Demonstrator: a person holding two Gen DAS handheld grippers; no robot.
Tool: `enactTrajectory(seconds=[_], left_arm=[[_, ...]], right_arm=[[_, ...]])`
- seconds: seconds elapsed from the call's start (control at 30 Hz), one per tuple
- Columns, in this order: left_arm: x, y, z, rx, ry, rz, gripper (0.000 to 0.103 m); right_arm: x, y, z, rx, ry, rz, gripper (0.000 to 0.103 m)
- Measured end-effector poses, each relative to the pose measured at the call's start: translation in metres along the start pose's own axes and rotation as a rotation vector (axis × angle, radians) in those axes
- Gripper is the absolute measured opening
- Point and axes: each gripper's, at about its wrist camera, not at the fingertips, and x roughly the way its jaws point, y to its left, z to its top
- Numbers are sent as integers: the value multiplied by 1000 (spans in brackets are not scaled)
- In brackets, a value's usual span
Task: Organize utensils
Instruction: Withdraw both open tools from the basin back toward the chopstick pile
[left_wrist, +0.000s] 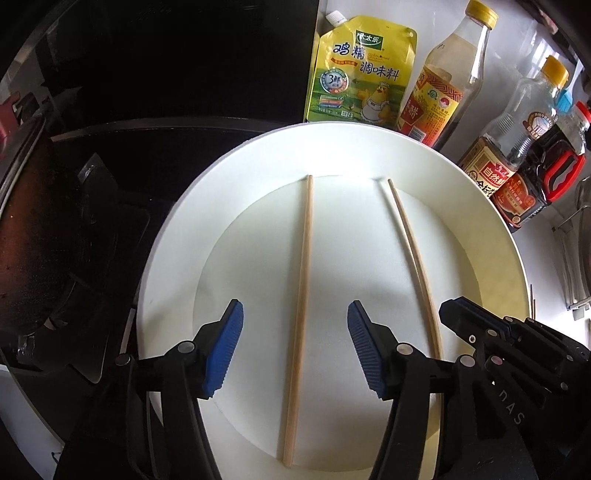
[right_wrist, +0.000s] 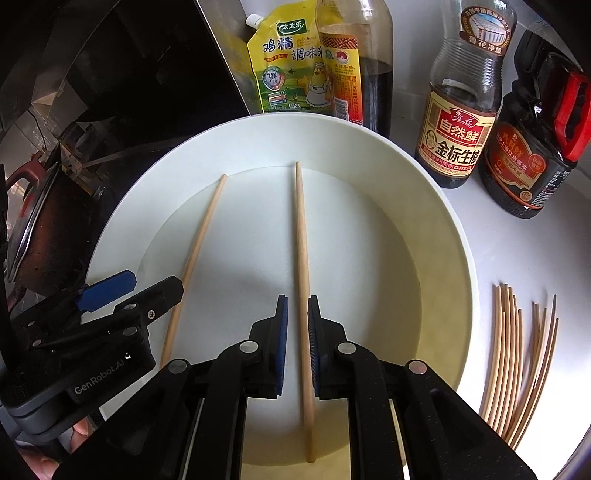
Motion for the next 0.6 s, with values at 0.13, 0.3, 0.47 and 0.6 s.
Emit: enactTrajectory(seconds=[0.13,0.3,0.47,0.6], left_arm=[[-9,2,-2,-6,-20,6,65],[-23,5,-10,-20,-41,10,71],[-41,1,-21,-32,-82,26,82],[-56,-6,-30,-19,-114,49,85]], right_arm=[[-11,0,-4,-5,-20,0,17],[-28,-2,-13,-20,-44,-6,24],[-47,-6,-26,-29,-65,-11,26],[-59,-10,-36,-35,-74,-16,29]])
